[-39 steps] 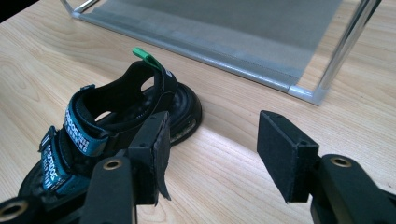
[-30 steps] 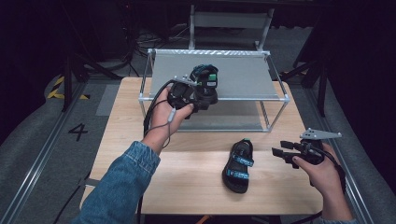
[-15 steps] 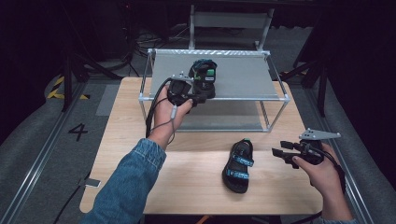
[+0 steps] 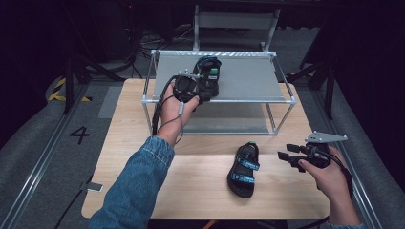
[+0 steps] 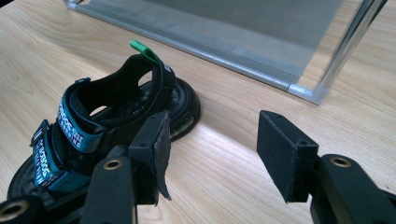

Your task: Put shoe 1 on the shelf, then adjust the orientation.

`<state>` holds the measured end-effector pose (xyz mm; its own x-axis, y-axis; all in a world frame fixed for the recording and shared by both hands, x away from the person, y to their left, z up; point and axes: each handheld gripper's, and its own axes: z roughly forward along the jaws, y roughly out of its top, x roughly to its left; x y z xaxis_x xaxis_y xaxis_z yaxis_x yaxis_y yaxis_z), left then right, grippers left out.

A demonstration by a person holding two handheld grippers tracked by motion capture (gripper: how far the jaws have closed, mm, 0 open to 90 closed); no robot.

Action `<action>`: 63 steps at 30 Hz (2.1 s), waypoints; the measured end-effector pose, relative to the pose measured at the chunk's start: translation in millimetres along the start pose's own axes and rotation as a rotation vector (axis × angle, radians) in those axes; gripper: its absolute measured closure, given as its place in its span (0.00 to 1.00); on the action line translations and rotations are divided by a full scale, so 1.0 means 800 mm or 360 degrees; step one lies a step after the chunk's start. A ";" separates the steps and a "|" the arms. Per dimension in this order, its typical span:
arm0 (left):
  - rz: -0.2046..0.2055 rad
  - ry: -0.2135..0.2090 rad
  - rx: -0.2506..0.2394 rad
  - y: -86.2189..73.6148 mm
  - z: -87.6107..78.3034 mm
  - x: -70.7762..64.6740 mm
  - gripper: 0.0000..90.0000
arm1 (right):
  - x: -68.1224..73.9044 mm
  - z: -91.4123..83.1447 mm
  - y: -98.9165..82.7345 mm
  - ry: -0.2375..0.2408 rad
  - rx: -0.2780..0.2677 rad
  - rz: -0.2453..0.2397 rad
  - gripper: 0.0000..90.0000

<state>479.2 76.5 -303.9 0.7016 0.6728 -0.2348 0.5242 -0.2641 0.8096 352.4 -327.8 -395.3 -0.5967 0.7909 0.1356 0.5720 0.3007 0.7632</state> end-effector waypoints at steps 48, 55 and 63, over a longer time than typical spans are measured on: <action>0.0296 0.0266 0.0229 -0.144 -0.112 0.023 0.34 | 0.042 0.061 0.061 0.0090 0.0173 -0.0161 0.56; 0.0298 0.0224 0.0264 -0.147 -0.112 0.024 0.34 | 0.049 0.085 0.070 0.0110 0.0237 -0.0265 0.62; 0.0285 0.0243 0.0283 -0.154 -0.117 0.036 0.33 | 0.057 0.100 0.080 0.0086 0.0252 -0.0388 0.88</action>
<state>389.5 192.8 -360.2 0.7168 0.6973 -0.0020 0.4843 -0.4958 0.7209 406.7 -229.8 -390.7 -0.7539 0.6570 -0.0028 0.4863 0.5608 0.6701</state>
